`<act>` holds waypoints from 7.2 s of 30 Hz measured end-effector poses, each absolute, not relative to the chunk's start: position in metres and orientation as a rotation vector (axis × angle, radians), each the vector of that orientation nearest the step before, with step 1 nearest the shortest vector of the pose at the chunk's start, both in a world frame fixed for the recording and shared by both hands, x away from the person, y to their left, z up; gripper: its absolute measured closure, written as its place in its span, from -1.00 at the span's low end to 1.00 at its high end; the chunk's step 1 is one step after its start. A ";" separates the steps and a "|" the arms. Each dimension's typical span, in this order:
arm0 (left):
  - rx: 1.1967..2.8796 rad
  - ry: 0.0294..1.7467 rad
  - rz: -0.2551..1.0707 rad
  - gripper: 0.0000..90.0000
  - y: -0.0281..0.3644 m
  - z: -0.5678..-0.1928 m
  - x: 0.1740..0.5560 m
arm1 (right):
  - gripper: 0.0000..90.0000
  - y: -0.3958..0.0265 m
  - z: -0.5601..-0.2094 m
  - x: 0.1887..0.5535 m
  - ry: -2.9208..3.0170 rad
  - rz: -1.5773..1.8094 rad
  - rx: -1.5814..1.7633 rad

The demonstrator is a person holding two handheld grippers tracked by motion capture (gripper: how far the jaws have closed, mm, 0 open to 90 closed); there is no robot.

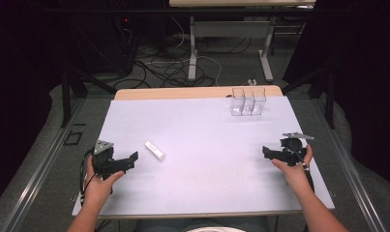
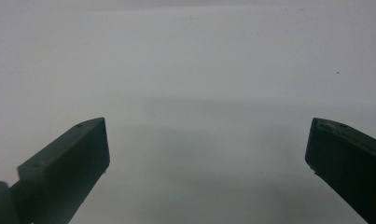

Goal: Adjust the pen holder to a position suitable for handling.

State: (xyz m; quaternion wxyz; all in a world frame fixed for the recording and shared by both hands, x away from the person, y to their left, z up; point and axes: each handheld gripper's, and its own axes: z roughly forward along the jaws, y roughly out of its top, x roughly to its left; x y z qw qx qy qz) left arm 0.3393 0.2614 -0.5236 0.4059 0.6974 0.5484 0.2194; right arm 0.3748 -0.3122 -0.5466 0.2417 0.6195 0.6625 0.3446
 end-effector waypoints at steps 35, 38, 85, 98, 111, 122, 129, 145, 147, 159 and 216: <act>1.760 1.371 0.578 -0.99 0.263 -0.521 0.333 | -0.91 -0.267 -0.438 0.477 1.830 0.855 1.545; 1.756 1.375 0.575 -0.99 0.263 -0.521 0.333 | -0.88 -0.267 -0.436 0.484 1.827 0.846 1.562; 1.736 1.415 0.590 -0.99 0.268 -0.522 0.330 | -0.02 -0.300 -0.457 0.565 1.810 0.728 1.750; 1.740 1.415 0.582 -0.99 0.268 -0.523 0.331 | 0.37 -0.292 -0.462 0.568 1.827 0.728 1.749; 1.730 1.418 0.573 -0.99 0.267 -0.523 0.329 | 0.66 -0.295 -0.470 0.572 1.842 0.696 1.770; 1.727 1.420 0.564 -0.98 0.267 -0.523 0.327 | 0.91 -0.295 -0.473 0.574 1.819 0.716 1.815; 1.729 1.418 0.565 -0.98 0.267 -0.523 0.328 | 0.97 -0.294 -0.471 0.572 1.810 0.694 1.834; 1.737 1.412 0.555 -0.98 0.265 -0.524 0.329 | 0.99 -0.289 -0.466 0.564 1.783 0.662 1.962; 1.734 1.412 0.554 -0.98 0.265 -0.524 0.329 | 0.99 -0.287 -0.465 0.563 1.795 0.666 1.973; 1.763 1.370 0.539 -0.98 0.260 -0.524 0.332 | 0.99 -0.240 -0.463 0.531 1.922 0.705 1.955; 1.789 1.348 0.548 -0.98 0.253 -0.522 0.335 | 0.59 -0.146 -0.472 0.442 2.177 1.118 1.739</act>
